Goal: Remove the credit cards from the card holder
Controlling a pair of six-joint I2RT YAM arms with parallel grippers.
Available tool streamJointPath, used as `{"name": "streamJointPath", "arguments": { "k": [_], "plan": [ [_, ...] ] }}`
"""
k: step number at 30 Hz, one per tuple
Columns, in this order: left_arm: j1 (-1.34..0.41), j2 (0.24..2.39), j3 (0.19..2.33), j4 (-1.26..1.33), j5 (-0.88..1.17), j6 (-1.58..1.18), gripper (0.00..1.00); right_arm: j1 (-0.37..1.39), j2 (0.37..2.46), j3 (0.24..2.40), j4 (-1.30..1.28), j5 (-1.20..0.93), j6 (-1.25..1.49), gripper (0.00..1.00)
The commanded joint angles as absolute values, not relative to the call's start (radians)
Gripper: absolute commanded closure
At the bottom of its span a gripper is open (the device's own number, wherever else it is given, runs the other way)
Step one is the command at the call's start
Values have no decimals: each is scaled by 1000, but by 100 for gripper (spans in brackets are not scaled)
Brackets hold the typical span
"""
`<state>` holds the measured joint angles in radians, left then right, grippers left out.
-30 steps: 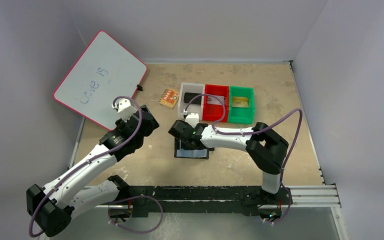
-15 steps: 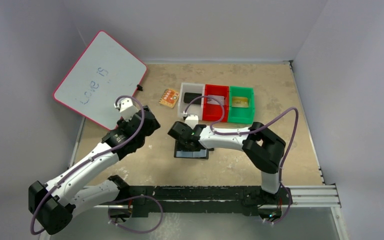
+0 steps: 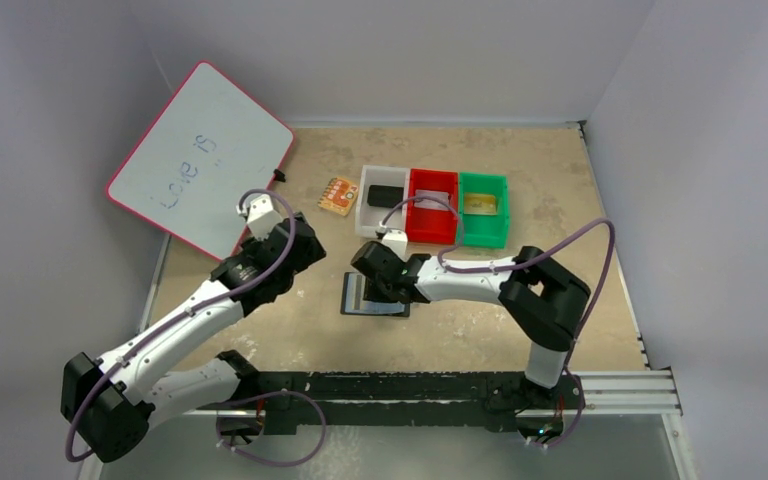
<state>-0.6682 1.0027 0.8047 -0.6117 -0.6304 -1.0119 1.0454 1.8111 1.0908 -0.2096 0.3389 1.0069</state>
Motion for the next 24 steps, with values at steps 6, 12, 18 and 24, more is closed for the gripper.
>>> {"name": "streamJointPath", "arguments": {
  "k": [6, 12, 18, 24],
  "plan": [
    [-663, 1047, 801, -494, -502, -983, 21, 971, 1718, 884, 70, 146, 1003, 82],
    [-663, 1156, 777, -351, -289, -960, 21, 896, 1689, 721, 276, 18, 1041, 85],
    [-665, 1273, 741, -133, -14, -972, 22, 860, 1660, 582, 506, -61, 1078, 81],
    [-667, 1403, 739, 6, 118, -1011, 24, 838, 1688, 533, 592, -100, 1105, 80]
  ]
}}
